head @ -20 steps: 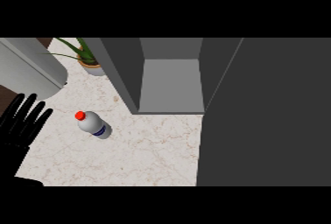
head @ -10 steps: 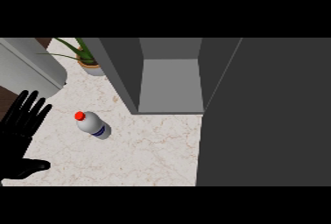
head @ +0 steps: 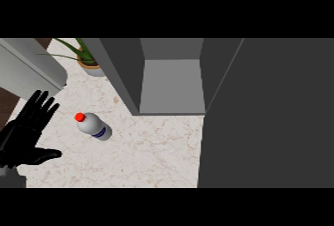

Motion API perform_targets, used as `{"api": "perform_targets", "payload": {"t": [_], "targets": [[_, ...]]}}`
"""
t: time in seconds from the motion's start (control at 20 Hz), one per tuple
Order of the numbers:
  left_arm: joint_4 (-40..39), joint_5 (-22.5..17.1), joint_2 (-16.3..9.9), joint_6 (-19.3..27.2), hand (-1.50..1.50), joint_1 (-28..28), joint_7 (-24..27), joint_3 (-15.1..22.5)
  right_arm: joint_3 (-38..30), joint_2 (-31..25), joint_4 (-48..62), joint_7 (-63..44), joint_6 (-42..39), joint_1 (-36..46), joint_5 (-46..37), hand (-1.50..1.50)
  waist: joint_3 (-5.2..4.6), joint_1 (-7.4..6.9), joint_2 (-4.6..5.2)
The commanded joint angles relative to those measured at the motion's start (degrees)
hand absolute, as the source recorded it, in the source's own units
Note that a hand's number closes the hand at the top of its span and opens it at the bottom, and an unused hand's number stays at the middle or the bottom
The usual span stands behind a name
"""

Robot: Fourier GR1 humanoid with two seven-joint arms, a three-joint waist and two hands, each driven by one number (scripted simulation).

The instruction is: Pick up the bottled water, place it into the cabinet and close the cabinet

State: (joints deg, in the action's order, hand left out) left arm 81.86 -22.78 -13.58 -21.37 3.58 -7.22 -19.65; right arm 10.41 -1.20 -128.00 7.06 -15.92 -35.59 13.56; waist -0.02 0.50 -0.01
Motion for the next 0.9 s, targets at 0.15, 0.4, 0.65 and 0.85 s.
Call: {"api": "perform_targets", "payload": {"t": [0.15, 0.4, 0.65, 0.85], "targets": [[-14.94, 4.74, -0.01, -2.48, -1.50, 2.89, 9.03, 0.59, -0.74, -1.13, -1.48, 0.03, -0.34, -1.86, 1.34, -1.50, 0.00, 0.10, 0.02], [-25.46, 5.00, -0.88, -1.10, -1.50, 7.85, 11.08, -0.98, 0.21, -1.45, -5.12, -0.02, -0.90, -5.54, 2.21, -1.50, -0.01, 0.30, 0.01], [-36.17, 6.16, -2.10, -5.41, -1.50, 9.50, 16.41, -0.61, 1.44, -1.04, -0.74, 2.18, -1.25, -4.01, -0.16, -1.50, -0.01, 0.13, 0.03], [-48.31, 6.65, -3.41, -8.91, -1.50, 15.49, 21.32, -1.42, 0.32, -1.34, -0.04, 2.06, -1.26, -2.75, 0.84, -1.50, -0.05, 0.47, 0.18]]}}
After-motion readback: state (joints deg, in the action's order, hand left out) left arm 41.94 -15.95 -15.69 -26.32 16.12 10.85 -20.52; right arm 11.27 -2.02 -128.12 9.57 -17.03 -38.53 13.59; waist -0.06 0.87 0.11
